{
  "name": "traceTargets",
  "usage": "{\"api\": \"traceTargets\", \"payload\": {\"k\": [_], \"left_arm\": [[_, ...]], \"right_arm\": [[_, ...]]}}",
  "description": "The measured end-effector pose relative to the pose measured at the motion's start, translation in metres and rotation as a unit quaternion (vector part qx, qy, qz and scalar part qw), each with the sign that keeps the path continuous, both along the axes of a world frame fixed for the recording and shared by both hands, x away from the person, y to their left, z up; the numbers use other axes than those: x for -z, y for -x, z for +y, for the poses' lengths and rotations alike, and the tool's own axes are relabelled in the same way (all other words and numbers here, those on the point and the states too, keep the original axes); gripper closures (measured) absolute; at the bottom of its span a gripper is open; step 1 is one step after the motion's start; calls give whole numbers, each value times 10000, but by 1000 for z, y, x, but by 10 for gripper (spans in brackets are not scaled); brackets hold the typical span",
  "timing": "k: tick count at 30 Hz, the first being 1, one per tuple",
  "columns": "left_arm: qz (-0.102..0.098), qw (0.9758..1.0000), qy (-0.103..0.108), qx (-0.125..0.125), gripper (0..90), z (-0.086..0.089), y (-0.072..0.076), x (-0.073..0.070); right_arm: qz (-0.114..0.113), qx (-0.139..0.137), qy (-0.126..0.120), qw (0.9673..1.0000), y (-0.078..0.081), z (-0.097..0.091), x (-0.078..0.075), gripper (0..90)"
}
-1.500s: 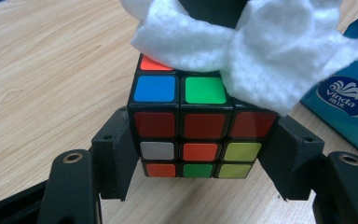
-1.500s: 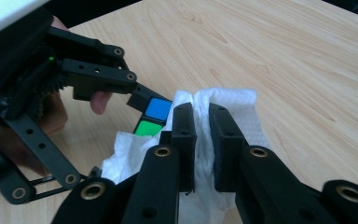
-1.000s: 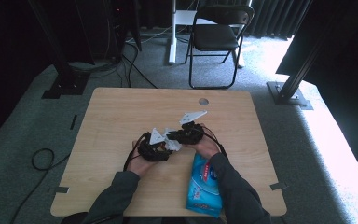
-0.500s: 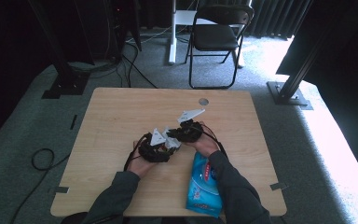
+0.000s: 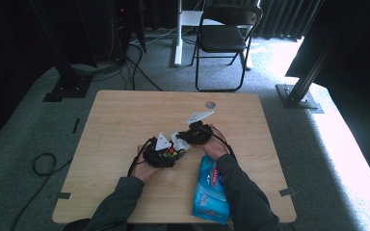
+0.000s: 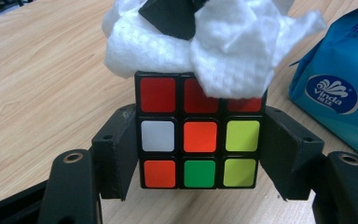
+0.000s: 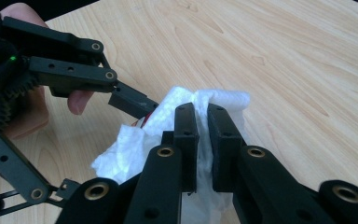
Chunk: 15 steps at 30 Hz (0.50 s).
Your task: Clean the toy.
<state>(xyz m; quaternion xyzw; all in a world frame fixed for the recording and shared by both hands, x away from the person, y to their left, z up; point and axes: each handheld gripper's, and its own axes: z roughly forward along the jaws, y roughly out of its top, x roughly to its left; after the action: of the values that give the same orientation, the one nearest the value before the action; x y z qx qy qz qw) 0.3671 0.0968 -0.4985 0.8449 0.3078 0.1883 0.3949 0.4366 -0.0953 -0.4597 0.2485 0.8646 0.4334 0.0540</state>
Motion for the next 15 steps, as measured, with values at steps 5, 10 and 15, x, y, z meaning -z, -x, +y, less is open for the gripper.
{"api": "traceTargets", "payload": {"k": [5, 10, 15], "left_arm": [[9, 10000, -12, -27, 346, 0, -1, 2], [10, 10000, -22, -52, 346, 0, -1, 3], [-15, 10000, -9, -85, 346, 2, -1, 3]], "right_arm": [[33, -76, 47, 10000, 1, 4, 2, 840], [41, -147, 29, 9999, 3, 6, 2, 840], [25, -213, -8, 9998, 5, 7, 0, 840]]}}
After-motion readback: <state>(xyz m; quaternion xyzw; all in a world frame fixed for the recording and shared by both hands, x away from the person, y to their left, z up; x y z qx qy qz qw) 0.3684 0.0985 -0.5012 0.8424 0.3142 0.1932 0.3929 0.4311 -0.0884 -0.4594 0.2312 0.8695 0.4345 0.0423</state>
